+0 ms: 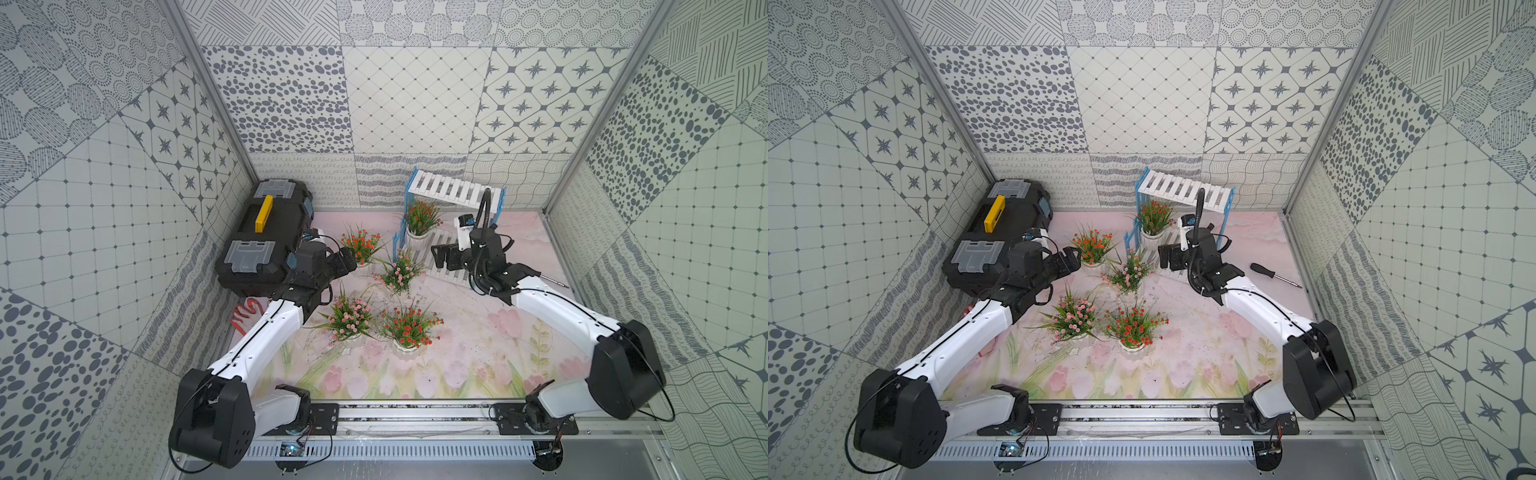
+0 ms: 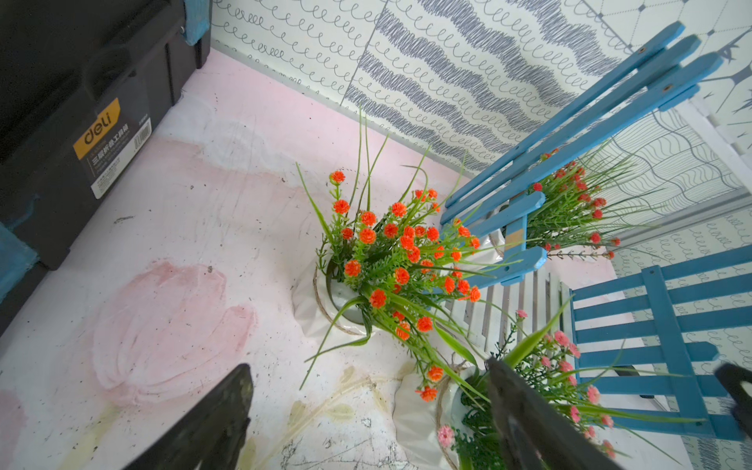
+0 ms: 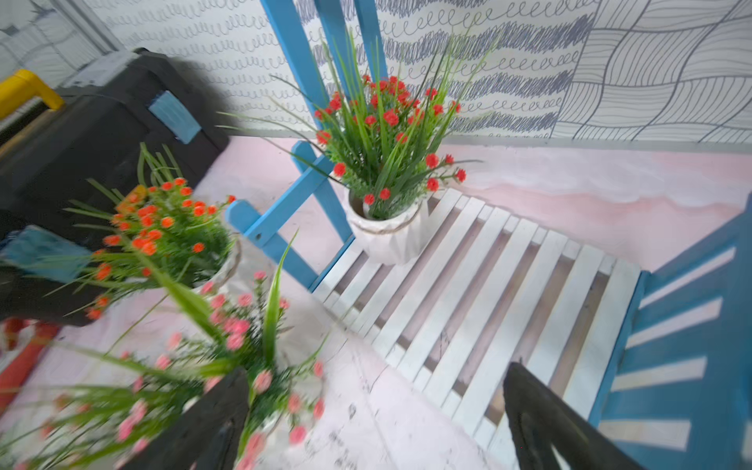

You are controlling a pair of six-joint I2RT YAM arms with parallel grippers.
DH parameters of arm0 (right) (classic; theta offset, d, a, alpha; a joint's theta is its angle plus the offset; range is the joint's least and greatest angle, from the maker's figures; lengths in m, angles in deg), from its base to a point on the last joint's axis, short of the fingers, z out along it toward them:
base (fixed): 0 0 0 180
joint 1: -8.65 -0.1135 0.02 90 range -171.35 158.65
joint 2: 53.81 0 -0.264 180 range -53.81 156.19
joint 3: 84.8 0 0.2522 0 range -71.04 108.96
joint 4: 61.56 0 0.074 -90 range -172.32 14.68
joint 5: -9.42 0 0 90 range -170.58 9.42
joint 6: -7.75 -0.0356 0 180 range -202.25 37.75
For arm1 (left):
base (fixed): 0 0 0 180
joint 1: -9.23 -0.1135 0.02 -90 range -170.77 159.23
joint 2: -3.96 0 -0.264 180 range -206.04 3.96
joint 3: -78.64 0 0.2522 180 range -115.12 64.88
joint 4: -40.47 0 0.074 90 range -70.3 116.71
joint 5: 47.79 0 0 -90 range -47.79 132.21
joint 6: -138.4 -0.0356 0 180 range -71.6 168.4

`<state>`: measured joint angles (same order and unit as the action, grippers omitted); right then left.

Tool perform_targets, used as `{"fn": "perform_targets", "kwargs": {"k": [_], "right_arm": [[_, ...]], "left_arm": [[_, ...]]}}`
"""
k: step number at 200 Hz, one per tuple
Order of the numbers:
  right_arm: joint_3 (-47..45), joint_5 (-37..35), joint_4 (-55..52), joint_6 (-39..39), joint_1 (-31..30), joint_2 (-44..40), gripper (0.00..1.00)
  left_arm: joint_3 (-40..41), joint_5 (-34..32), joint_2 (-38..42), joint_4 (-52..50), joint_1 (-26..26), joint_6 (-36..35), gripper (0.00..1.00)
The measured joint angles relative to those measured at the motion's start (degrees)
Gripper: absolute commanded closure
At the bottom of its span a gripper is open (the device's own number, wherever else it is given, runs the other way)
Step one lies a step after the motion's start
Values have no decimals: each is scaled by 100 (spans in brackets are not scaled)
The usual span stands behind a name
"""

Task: Place the baby's breath potted plants on the rack by color
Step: Place the baby's breath potted plant on the rack, then pick up the baby's breath potted plant from the center of the board.

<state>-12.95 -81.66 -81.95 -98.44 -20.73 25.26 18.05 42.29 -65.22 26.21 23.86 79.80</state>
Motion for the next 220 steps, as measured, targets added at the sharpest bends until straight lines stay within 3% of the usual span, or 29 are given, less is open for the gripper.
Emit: {"fn": "perform_targets", "kwargs": {"k": [55, 121, 153, 220], "right_arm": [[-684, 422, -1486, -516, -772, -1829, 2], [-1897, 452, -2750, -1309, -1237, -2691, 2], [-2210, 557, -2741, -1377, -1727, -3091, 2], [-3112, 391, -1808, -896, -2946, -2975, 2]], "left_arm": [[-105, 107, -138, -20, 0, 2, 10], [-164, 232, -203, -46, 0, -2, 10], [-151, 254, -203, -15, 0, -9, 10], [-81, 251, -203, 22, 0, -9, 10]]}}
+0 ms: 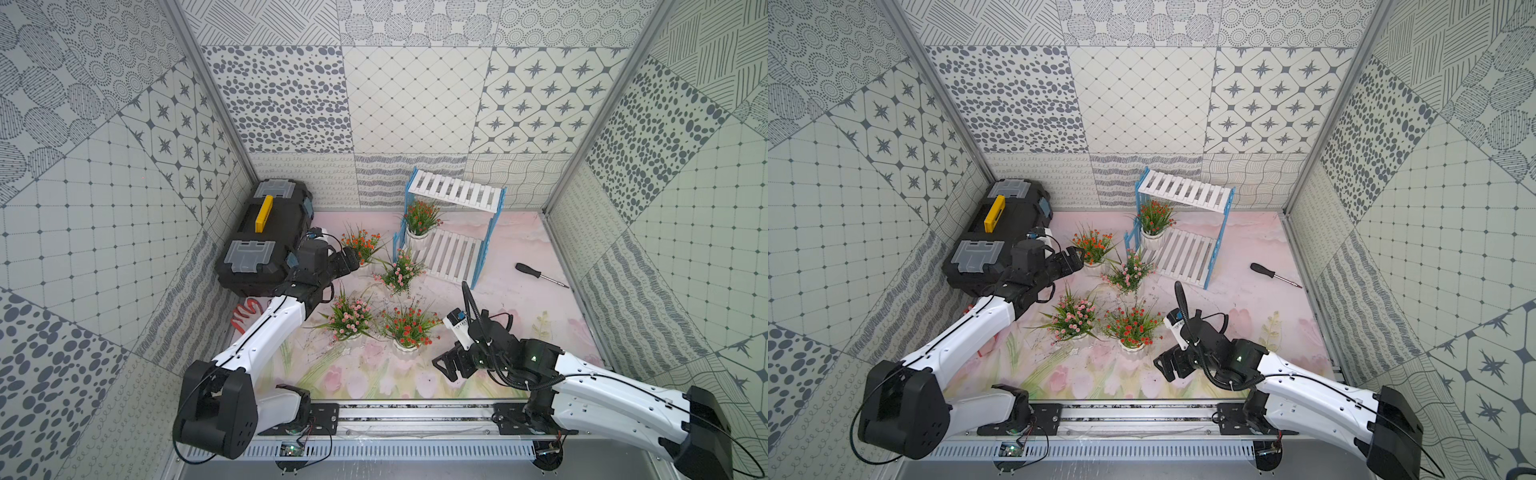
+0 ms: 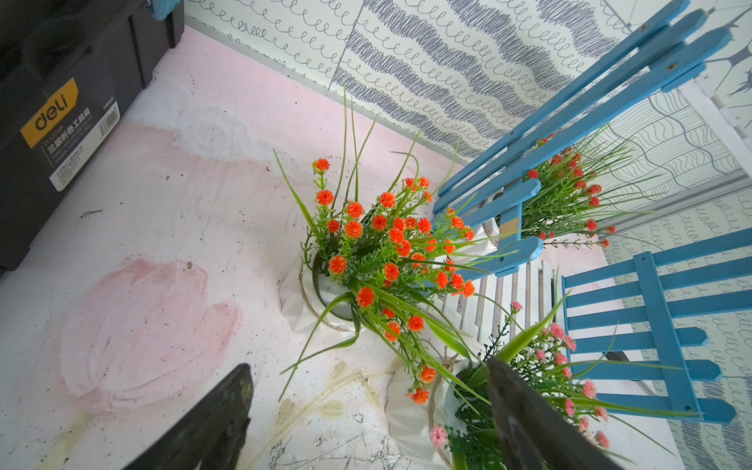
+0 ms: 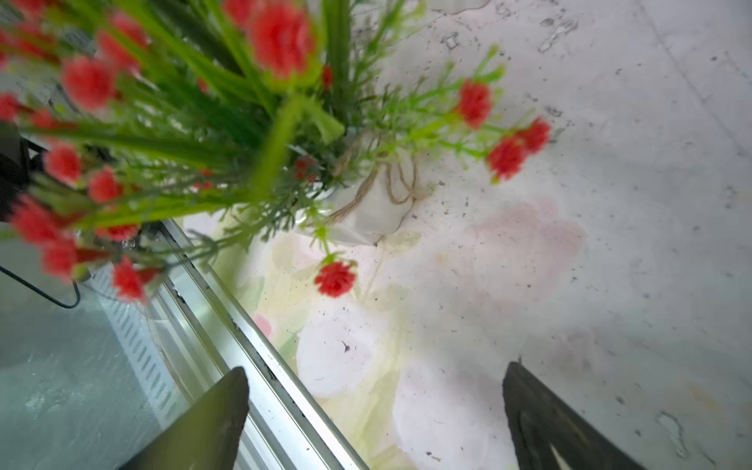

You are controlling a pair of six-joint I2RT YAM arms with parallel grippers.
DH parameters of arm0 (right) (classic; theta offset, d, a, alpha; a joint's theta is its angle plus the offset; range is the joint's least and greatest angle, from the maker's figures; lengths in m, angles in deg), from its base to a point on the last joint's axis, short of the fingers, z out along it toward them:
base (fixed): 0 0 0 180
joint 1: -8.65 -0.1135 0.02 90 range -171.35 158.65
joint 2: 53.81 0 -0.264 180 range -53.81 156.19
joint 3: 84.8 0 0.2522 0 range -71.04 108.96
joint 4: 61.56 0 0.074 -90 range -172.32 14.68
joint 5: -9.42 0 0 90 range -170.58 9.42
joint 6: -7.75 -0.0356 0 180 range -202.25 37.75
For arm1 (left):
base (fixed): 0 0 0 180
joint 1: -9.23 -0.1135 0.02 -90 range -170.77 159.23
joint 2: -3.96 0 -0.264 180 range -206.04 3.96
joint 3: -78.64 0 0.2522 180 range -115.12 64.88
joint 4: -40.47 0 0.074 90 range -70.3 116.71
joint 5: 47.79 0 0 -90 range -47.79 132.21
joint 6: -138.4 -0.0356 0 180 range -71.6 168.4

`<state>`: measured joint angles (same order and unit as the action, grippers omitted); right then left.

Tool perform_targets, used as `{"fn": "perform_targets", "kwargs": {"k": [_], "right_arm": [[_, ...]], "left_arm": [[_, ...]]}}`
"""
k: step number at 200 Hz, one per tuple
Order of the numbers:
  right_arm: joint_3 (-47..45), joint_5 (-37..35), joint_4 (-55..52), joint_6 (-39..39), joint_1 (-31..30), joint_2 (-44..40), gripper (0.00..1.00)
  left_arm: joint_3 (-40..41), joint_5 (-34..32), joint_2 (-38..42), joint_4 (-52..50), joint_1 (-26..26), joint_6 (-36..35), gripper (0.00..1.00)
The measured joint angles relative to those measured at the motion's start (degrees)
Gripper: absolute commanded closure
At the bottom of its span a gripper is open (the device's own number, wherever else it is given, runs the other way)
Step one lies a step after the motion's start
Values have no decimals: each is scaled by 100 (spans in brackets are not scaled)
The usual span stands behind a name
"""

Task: Place the baby's breath potted plants on the rack by color
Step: Pick up the baby's breath potted plant from the center of the board.

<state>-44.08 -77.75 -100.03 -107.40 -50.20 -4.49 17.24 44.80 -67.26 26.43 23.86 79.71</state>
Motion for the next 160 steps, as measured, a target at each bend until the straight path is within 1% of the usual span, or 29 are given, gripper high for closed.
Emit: {"fn": "perform_targets", "kwargs": {"k": [25, 53, 68, 83, 114, 160], "right_arm": [[-417, -374, 575, 238, -393, -125, 2], [-636, -772, 1458, 557, -590, -90, 2], [-669, -935, 1987, 719, -619, 160, 2], [-671, -1054, 2483, 859, -638, 592, 2], [-671, -1152, 3195, 1088, -638, 1283, 2], [-761, -1200, 3943, 1344, -643, 1386, 2]], "left_arm": [[11, -2, 0, 13, 0, 0, 10], [61, -4, 0, 13, 4, 2, 10], [74, -15, 2, 13, 4, 2, 10], [83, -22, 4, 11, 11, 2, 10], [85, -24, 31, 13, 22, 2, 10], [85, -24, 72, 13, 31, 2, 10]]}}
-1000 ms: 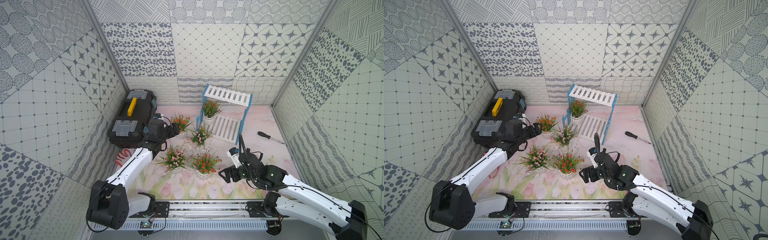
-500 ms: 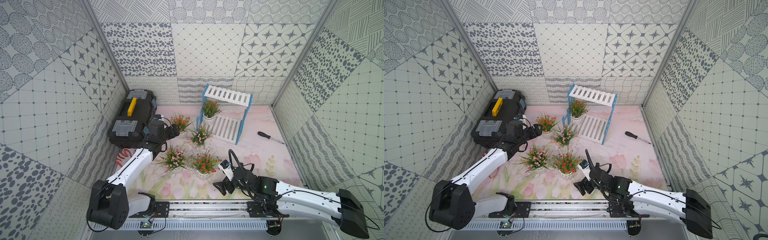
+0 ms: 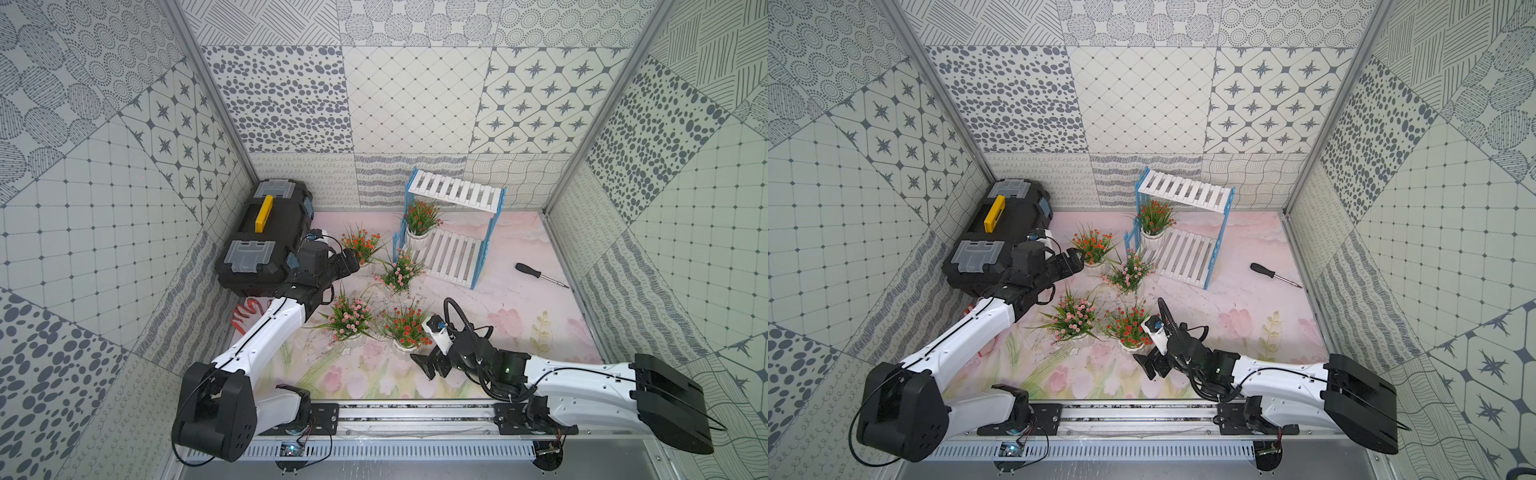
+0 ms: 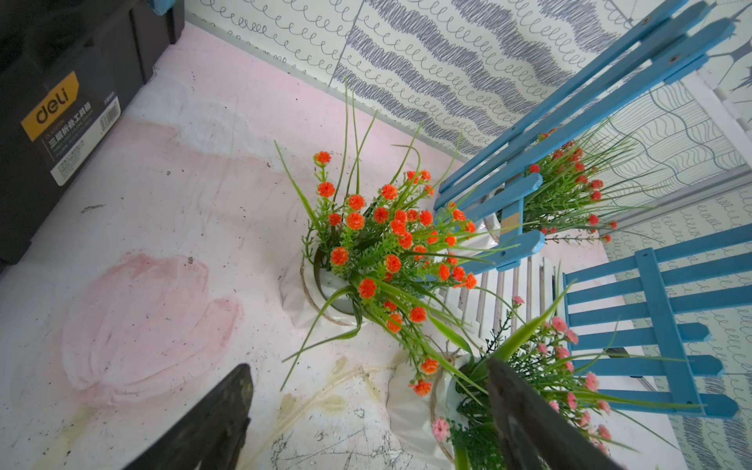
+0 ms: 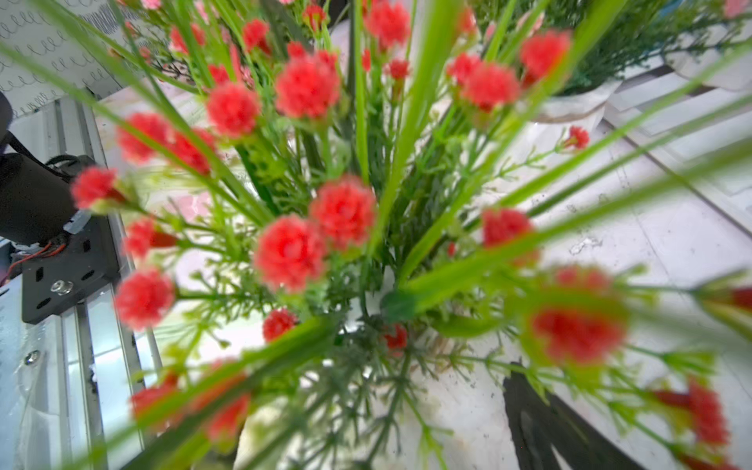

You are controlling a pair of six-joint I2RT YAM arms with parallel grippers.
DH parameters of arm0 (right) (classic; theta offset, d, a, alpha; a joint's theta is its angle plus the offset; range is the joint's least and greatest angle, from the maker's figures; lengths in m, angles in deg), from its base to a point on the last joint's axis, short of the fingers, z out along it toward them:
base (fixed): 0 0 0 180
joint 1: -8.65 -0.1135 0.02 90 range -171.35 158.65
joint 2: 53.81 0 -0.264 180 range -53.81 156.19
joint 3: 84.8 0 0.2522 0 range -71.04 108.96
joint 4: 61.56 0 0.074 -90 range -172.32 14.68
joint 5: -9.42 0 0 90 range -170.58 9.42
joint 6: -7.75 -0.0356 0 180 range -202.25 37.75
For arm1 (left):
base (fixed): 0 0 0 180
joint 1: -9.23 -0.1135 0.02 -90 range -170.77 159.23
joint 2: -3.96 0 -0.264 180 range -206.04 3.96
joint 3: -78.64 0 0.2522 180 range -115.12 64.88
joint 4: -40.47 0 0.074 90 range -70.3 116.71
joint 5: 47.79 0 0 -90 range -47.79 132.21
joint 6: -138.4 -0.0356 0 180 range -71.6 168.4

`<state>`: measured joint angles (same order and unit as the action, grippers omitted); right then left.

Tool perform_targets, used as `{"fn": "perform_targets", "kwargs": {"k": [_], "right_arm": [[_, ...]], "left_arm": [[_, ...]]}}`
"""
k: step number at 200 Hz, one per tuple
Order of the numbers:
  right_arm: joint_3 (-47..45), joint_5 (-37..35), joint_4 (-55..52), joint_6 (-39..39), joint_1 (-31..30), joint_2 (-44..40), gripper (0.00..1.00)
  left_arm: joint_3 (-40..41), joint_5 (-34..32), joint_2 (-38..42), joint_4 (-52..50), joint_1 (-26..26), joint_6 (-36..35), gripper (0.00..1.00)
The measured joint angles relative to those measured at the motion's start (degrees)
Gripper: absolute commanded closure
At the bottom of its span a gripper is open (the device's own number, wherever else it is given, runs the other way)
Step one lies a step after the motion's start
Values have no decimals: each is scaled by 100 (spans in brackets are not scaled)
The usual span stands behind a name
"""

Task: Place the baby's breath potted plants on the rack by color
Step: Pick up the baby's breath potted plant from the center of the board.

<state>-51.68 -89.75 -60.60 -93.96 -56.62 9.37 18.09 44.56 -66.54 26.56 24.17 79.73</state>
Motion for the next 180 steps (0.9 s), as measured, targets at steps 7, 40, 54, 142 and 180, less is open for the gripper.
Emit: {"fn": "perform_targets", "kwargs": {"k": [7, 40, 54, 142, 180], "right_arm": [[-2, 0, 79, 26, 0, 28, 2], [-2, 13, 529, 122, 0, 448, 2], [-7, 24, 695, 151, 0, 597, 2], [-39, 105, 1880, 249, -2, 1600, 2], [28, 15, 2411, 326, 0, 2131, 2]], "left_arm": [[0, 0, 2, 0, 0, 0, 10], [0, 2, 7, 0, 0, 0, 10], [0, 2, 13, -2, 0, 0, 10], [-2, 0, 37, -4, 7, -2, 10], [-2, 0, 94, -4, 7, -2, 10]]}}
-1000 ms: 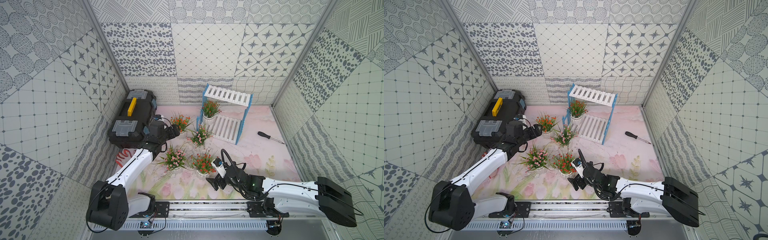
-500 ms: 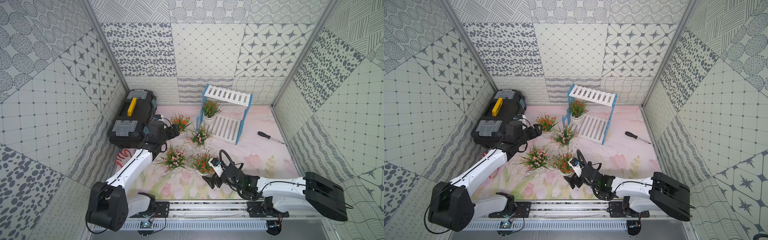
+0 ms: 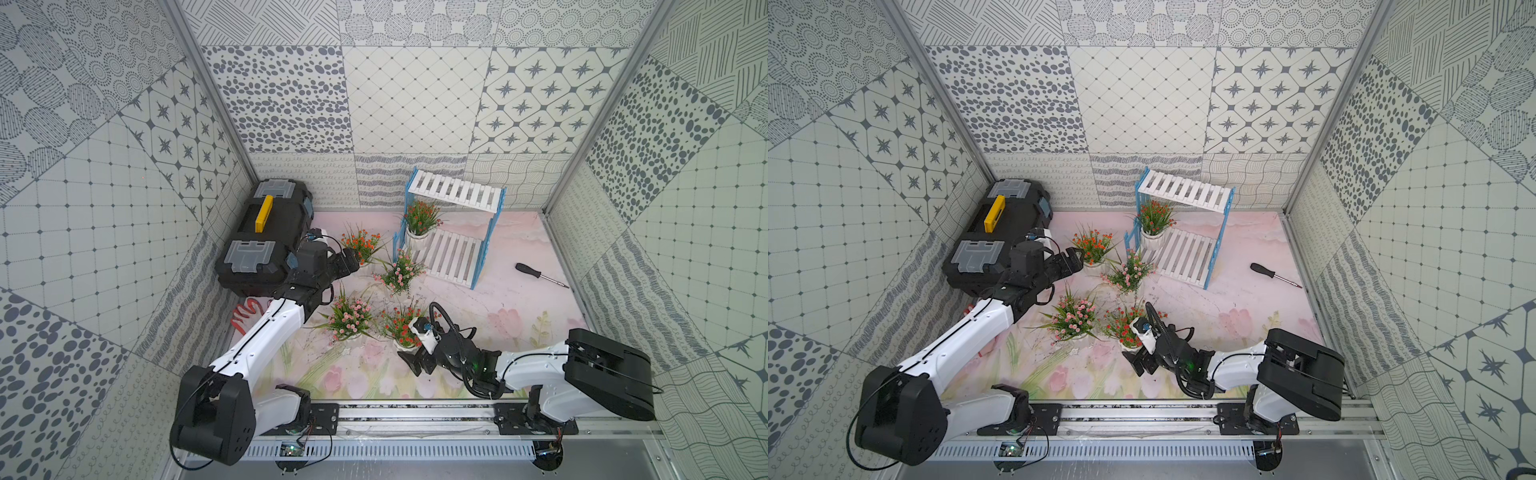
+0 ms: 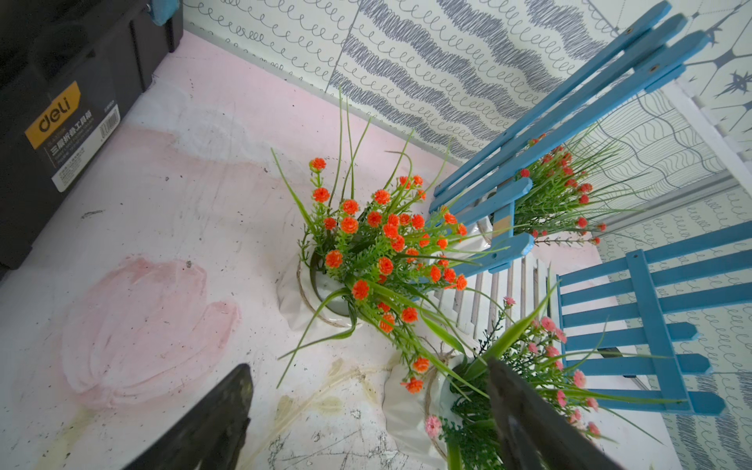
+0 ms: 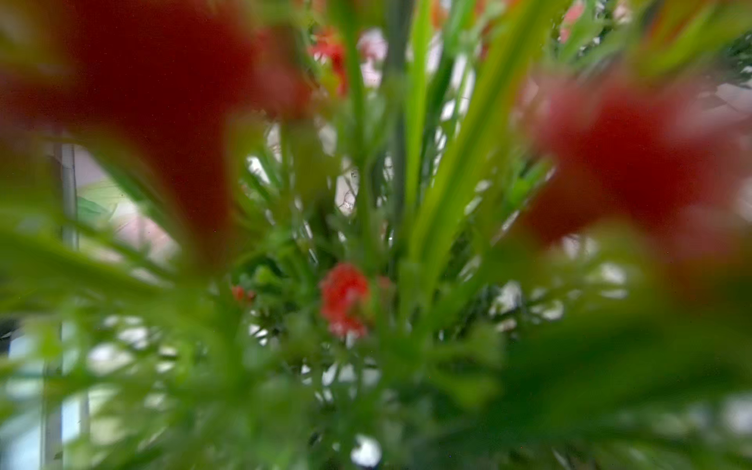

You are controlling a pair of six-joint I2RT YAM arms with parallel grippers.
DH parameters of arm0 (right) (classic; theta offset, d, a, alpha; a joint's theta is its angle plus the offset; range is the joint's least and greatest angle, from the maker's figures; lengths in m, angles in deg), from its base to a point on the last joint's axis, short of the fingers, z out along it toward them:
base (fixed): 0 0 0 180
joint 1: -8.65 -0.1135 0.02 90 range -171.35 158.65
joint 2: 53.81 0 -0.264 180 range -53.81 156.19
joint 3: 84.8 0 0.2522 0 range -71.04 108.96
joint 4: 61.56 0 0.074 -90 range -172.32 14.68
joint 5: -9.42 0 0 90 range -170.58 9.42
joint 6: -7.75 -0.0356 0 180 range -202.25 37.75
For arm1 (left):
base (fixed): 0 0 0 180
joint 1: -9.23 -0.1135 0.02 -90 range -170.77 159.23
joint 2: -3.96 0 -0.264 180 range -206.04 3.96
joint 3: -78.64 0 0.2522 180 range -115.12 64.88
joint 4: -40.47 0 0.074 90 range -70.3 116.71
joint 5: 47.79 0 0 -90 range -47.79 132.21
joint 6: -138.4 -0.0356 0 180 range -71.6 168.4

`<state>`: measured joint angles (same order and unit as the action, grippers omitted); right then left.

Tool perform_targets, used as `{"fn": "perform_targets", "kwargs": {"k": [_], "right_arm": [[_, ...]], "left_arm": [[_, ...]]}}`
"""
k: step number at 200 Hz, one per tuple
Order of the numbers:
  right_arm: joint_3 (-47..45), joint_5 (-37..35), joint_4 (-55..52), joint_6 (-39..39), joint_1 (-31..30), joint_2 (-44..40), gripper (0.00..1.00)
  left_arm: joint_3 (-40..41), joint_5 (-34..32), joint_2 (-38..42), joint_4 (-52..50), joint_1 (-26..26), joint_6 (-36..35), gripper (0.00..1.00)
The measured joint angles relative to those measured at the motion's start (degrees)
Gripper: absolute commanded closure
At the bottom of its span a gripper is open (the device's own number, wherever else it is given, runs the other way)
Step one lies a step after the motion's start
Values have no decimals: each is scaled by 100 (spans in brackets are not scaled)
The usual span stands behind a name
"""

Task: Place the baby's breath potted plants on the rack by color
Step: Pick up the baby's breath potted plant from the center of the board.

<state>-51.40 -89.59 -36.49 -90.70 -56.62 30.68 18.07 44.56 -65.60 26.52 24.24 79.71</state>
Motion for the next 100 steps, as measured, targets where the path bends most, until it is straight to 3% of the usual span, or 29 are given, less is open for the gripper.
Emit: {"fn": "perform_targets", "kwargs": {"k": [100], "right_arm": [[278, -304, 1130, 13, 0, 911, 2]], "left_arm": [[0, 0, 103, -2, 0, 0, 10]]}}
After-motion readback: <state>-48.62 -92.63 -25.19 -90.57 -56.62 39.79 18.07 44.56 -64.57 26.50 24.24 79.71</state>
